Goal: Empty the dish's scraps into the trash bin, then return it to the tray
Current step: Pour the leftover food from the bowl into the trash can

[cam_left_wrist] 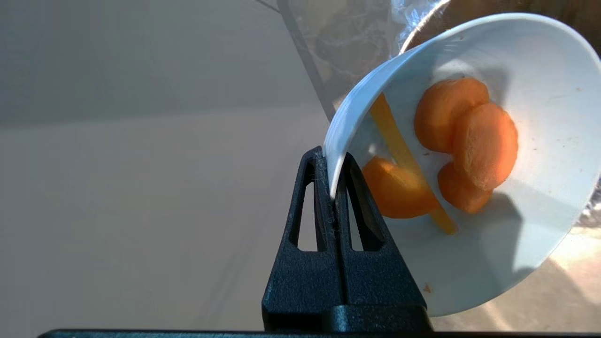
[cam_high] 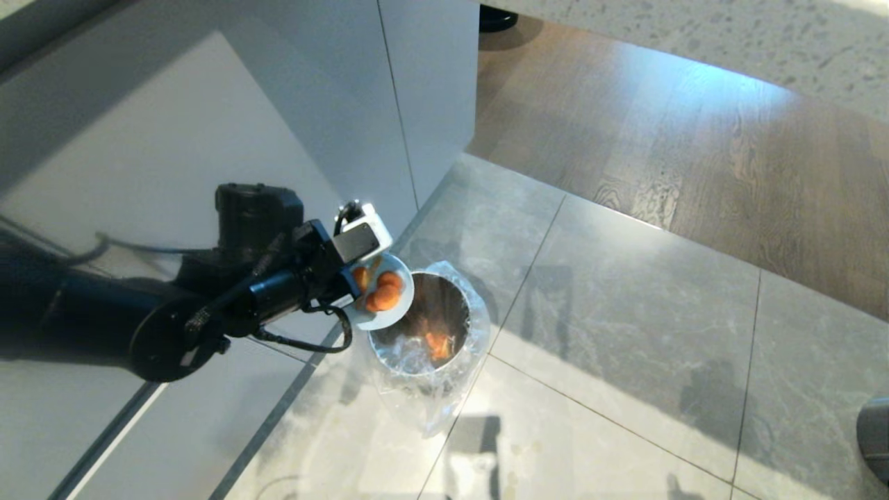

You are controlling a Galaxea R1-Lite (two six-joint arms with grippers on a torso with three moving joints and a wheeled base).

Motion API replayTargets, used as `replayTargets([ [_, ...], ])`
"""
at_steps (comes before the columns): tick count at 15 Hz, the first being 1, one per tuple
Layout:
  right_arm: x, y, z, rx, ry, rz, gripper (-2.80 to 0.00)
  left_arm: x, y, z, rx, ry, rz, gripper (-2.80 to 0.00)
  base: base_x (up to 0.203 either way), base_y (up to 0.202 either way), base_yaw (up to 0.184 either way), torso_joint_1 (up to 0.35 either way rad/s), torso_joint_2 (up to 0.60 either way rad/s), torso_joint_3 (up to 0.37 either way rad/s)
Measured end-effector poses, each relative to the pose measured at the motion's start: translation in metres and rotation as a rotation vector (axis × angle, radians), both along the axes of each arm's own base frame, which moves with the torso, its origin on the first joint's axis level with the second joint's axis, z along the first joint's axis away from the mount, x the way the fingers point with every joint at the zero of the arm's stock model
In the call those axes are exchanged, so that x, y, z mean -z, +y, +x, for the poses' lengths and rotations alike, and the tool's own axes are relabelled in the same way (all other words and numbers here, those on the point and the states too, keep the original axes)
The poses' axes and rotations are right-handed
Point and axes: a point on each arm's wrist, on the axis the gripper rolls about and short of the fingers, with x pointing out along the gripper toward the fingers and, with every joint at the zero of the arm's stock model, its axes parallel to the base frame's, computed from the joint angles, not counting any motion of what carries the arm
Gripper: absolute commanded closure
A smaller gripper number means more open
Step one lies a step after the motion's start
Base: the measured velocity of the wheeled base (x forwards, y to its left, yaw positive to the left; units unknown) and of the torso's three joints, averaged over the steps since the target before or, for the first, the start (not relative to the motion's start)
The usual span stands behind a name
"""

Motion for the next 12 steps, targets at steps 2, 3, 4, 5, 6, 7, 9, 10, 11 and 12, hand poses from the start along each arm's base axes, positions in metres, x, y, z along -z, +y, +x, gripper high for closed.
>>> replayTargets([
  [2,0.0,0.0,0.0,0.0,0.0,0.0,0.0,0.001,-0.008,0.007,0.018,-0.021,0.005,0.0,0.0,0.0,0.0,0.0,0.0,0.0],
  [3,0.0,0.0,0.0,0.0,0.0,0.0,0.0,0.002,-0.012,0.01,0.025,-0.029,0.003,0.0,0.0,0.0,0.0,0.0,0.0,0.0],
  [4,0.0,0.0,0.0,-0.001,0.0,0.0,0.0,0.004,-0.017,0.013,0.033,-0.04,-0.001,0.0,0.0,0.0,0.0,0.0,0.0,0.0],
  [5,0.0,0.0,0.0,-0.001,0.0,0.0,0.0,0.007,-0.02,0.017,0.039,-0.059,-0.008,0.0,0.0,0.0,0.0,0.0,0.0,0.0],
  [6,0.0,0.0,0.0,0.0,0.0,0.0,0.0,0.009,-0.023,0.02,0.042,-0.085,-0.016,0.0,0.0,0.0,0.0,0.027,0.0,0.002],
  [7,0.0,0.0,0.0,-0.001,0.0,0.0,0.0,0.011,-0.026,0.024,0.048,-0.109,-0.019,0.0,0.0,0.0,0.0,0.0,0.0,0.0],
  [9,0.0,0.0,0.0,-0.001,0.0,0.0,0.0,0.017,-0.03,0.031,0.051,-0.162,-0.031,0.0,0.0,0.0,0.0,0.0,0.0,0.0],
  [10,0.0,0.0,0.0,-0.001,0.0,0.0,0.0,0.02,-0.032,0.034,0.051,-0.185,-0.041,0.0,0.0,0.0,0.0,0.0,0.0,0.0],
  [11,0.0,0.0,0.0,0.0,0.0,0.0,0.0,0.022,-0.033,0.037,0.05,-0.212,-0.053,0.0,0.0,0.0,0.0,0.0,0.0,0.0],
  [12,0.0,0.0,0.0,0.0,0.0,0.0,0.0,0.024,-0.034,0.039,0.049,-0.232,-0.06,0.0,0.0,0.0,0.0,0.0,0.0,0.0],
])
